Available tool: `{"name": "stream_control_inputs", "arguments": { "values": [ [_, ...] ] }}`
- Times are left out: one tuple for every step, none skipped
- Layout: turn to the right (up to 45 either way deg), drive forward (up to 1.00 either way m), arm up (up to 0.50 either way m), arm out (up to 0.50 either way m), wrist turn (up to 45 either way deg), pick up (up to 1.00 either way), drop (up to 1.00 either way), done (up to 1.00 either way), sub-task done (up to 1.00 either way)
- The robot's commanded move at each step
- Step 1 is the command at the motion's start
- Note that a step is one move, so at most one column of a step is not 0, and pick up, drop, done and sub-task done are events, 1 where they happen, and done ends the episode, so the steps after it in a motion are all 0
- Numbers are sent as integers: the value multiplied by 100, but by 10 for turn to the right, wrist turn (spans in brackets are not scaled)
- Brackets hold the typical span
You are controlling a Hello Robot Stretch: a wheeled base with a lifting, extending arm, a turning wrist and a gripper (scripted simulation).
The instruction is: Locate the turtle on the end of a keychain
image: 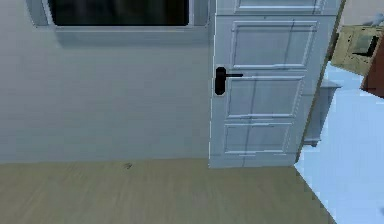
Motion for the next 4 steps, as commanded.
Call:
{"name": "stream_control_inputs", "arguments": {
  "values": [
    [420,0,0,0,0,0,0,0,0],
    [0,100,0,0,0,0,0,0,0],
    [0,100,0,0,0,0,0,0,0],
    [0,60,0,0,0,0,0,0,0]
  ]
}}
